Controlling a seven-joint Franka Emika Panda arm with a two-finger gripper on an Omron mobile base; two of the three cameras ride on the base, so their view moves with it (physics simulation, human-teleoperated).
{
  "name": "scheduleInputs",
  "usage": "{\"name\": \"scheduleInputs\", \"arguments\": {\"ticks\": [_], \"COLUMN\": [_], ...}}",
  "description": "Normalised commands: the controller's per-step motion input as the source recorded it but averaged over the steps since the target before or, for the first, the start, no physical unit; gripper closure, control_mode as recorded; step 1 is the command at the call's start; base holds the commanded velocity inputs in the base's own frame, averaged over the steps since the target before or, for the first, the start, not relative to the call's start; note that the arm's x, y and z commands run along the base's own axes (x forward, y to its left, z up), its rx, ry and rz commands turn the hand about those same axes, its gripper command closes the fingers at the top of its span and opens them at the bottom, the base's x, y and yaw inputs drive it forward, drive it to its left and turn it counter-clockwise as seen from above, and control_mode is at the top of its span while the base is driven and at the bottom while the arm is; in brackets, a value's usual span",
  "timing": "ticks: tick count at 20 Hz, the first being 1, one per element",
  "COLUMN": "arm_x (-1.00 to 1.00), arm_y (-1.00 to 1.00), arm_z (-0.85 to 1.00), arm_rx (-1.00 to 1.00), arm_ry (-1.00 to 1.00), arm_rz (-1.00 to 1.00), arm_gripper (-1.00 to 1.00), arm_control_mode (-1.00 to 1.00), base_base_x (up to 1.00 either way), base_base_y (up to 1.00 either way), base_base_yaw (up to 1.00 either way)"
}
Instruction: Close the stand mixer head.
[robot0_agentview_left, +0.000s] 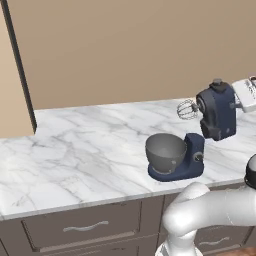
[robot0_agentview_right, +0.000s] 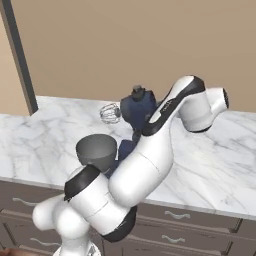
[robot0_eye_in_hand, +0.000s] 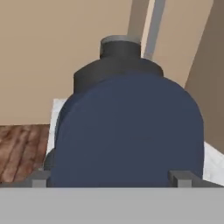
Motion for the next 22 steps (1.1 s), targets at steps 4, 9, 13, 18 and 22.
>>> {"name": "scheduleInputs", "arguments": {"ticks": [4,9,13,18,22], "arm_x": [0.25,0.22,0.14,-0.07,-0.25], "arm_y": [1.0,1.0,1.0,1.0,0.55], "arm_z": [-0.84,-0.71,-0.24,-0.1,0.37], "arm_rx": [-0.23,-0.44,-0.66,-0.61,-0.27], "arm_ry": [-0.26,-0.21,-0.07,-0.27,-0.34], "arm_rz": [0.52,0.32,0.1,0.0,0.0], "arm_gripper": [-1.0,-1.0,-1.0,-1.0,-1.0], "arm_control_mode": [-1.0,-1.0,-1.0,-1.0,-1.0], "base_base_x": [0.0,0.0,0.0,0.0,0.0], "base_base_y": [0.0,0.0,0.0,0.0,0.0], "base_base_yaw": [0.0,0.0,0.0,0.0,0.0]}}
